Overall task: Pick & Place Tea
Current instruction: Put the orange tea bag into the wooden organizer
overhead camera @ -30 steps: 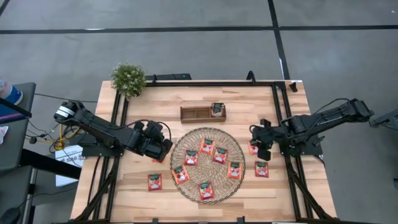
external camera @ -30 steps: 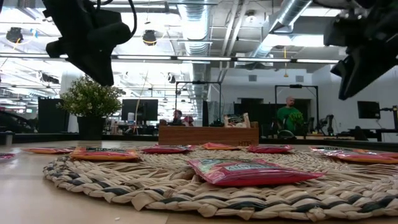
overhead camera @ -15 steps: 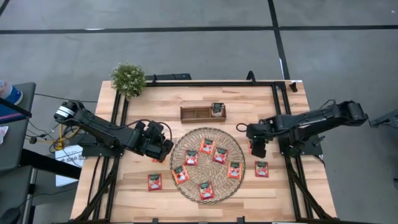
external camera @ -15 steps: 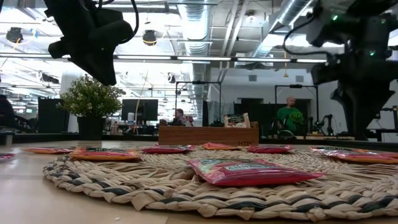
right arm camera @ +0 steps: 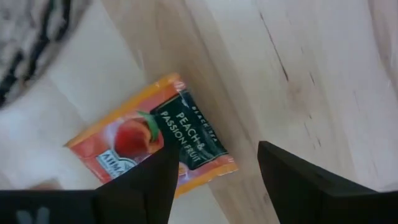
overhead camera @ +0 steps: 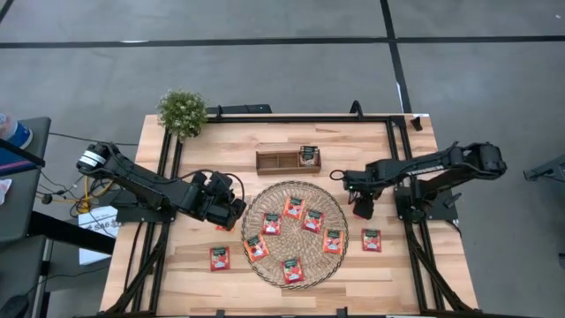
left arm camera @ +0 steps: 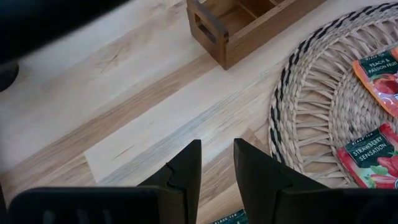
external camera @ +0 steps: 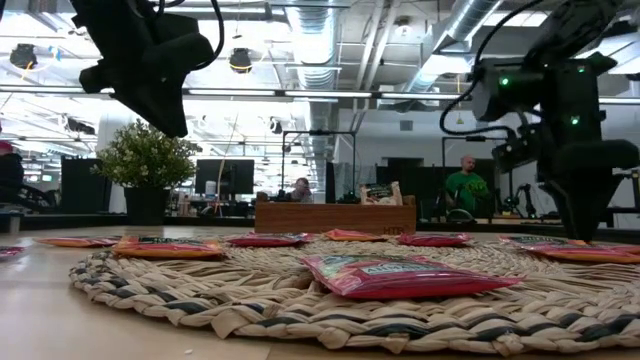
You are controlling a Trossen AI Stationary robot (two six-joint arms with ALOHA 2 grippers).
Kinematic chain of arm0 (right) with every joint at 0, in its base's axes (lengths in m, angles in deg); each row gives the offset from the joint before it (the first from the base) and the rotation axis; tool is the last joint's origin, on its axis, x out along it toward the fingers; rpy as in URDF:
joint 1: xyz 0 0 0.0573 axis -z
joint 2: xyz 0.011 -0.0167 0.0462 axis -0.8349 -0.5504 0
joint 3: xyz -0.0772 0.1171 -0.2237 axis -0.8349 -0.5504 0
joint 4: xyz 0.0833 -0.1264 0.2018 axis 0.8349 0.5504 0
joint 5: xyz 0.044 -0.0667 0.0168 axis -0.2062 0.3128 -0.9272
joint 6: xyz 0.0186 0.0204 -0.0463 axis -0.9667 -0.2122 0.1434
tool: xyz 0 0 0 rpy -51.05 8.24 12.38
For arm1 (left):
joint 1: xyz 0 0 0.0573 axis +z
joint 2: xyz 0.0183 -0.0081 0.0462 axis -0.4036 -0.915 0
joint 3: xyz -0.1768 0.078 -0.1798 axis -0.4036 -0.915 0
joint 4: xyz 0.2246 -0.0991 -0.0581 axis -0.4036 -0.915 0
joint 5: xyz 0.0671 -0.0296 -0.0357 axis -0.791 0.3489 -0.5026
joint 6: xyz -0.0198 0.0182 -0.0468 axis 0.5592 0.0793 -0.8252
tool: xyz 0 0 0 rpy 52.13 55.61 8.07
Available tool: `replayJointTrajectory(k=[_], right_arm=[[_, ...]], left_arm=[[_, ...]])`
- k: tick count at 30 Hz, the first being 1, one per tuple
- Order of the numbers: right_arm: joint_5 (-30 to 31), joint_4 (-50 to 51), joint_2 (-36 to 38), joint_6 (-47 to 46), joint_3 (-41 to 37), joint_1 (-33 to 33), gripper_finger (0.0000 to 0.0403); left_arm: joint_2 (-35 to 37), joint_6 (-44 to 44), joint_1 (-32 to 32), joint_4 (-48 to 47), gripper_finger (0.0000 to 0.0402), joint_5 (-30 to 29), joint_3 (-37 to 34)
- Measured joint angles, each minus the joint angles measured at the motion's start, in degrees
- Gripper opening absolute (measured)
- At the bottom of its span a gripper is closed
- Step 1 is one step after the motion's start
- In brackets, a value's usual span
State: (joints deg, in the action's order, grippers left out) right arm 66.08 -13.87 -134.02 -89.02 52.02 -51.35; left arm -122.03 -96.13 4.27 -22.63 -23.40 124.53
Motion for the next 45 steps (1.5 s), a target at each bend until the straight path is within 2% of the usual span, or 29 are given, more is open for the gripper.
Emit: replayJointTrajectory(k=[6, 11, 24, 34, 40, 45], right_arm=[[-0.8, -0.5, -4.5, 0.2, 0.3, 0.0, 0.0191], [-1.5, -0.6, -6.0, 0.4, 0.4, 0.0, 0.0150], [-1.2, -1.9, 1.4, 0.5, -0.2, 0.0, 0.0010], [0.7, 0.6, 4.6, 0.2, 2.0, -0.3, 0.0002], [3.7, 6.5, 4.6, 3.0, 11.7, -1.4, 0.0001], [6.4, 7.1, 4.6, 7.1, 22.6, -2.1, 0.0000]], left_arm=[[0.0, 0.0, 0.0, 0.0, 0.0087, 0.0, 0.0], [0.0, 0.0, 0.0, 0.0, 0.0087, 0.0, 0.0], [0.0, 1.3, 0.0, 0.0, 0.0087, 0.0, 0.0], [0.0, 1.3, 0.0, 0.5, 0.0087, 0.0, 0.0], [0.0, 1.3, 0.0, 0.7, 0.0087, 0.0, 0.0], [0.0, 1.3, 0.0, 0.7, 0.0087, -0.3, 0.0]])
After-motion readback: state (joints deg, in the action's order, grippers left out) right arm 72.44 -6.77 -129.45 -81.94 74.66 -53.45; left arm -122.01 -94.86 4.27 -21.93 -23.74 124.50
